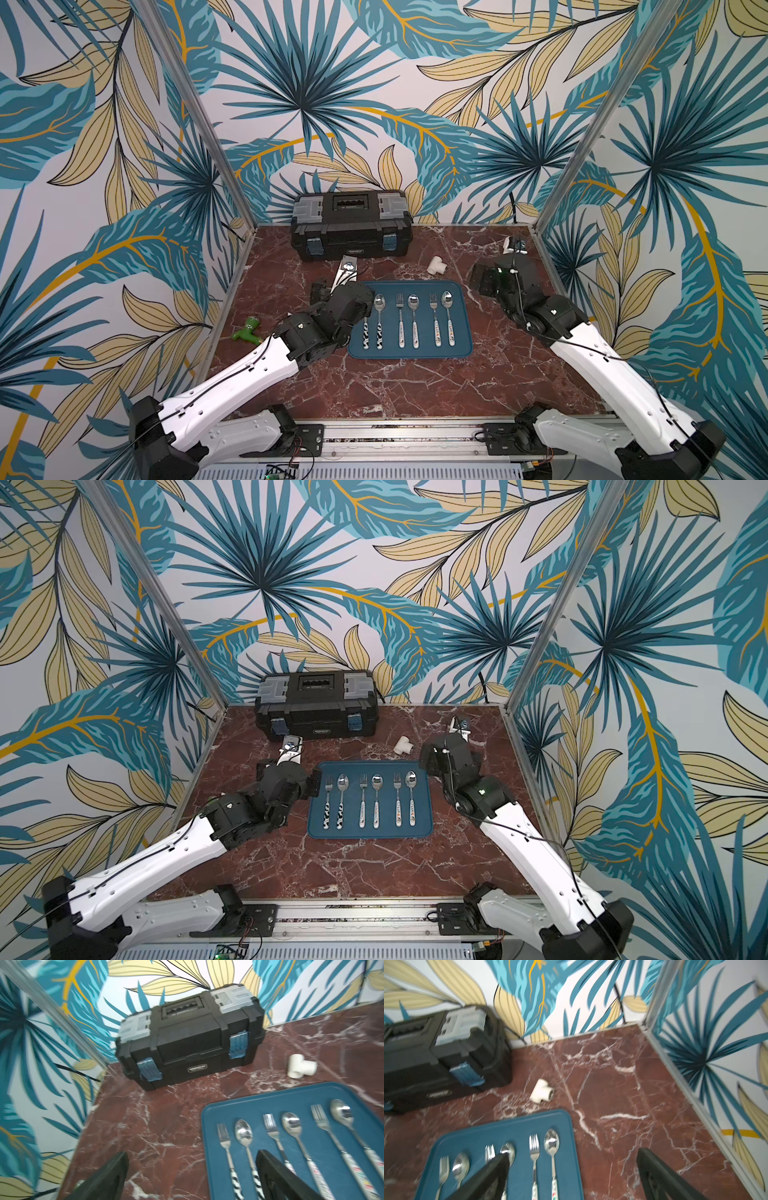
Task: Set the spoon and fork side by side
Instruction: Reset both arms
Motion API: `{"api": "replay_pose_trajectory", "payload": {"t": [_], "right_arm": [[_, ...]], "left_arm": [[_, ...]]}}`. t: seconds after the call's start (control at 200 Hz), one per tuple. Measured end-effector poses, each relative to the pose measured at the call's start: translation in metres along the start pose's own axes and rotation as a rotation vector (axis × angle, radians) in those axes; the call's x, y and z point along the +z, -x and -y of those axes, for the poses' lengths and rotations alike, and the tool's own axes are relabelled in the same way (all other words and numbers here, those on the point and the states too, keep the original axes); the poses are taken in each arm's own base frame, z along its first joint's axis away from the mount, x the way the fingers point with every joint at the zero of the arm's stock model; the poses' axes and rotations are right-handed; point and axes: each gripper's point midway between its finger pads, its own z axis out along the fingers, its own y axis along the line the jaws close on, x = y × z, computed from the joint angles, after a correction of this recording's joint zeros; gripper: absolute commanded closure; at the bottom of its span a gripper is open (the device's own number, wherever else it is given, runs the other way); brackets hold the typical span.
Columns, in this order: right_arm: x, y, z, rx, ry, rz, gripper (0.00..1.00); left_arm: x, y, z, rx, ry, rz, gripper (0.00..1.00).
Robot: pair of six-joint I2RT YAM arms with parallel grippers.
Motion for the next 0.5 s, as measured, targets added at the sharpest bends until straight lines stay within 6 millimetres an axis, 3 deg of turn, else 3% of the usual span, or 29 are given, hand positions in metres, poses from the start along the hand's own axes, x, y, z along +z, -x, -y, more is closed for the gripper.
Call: {"api": "replay_pose_trajectory", "payload": {"t": [0.08,0.125,0.175,0.345,0.416,0.501], "right_arm": [[0.013,-0.006,0.011,-0.042,-0.074,0.077,0.01],[0.025,-0.016,0.017,-0.101,-0.135,0.083,0.01],[0.035,-0.025,0.023,-0.157,-0.191,0.081,0.00],[0.064,-0.042,0.054,-0.189,-0.196,0.062,0.01],[0.072,-0.049,0.062,-0.206,-0.162,0.075,0.01],[0.079,-0.059,0.055,-0.255,-0.091,0.075,0.00]], "left_arm": [[0.013,0.000,-0.021,0.034,0.153,0.025,0.00],[0.019,-0.002,-0.034,0.039,0.212,0.036,0.07],[0.024,-0.006,-0.050,0.026,0.246,0.049,0.00],[0.039,-0.038,-0.120,-0.137,0.329,0.122,0.00],[0.052,-0.057,-0.131,-0.135,0.330,0.118,0.00],[0.075,-0.078,-0.132,-0.100,0.319,0.079,0.00]]}}
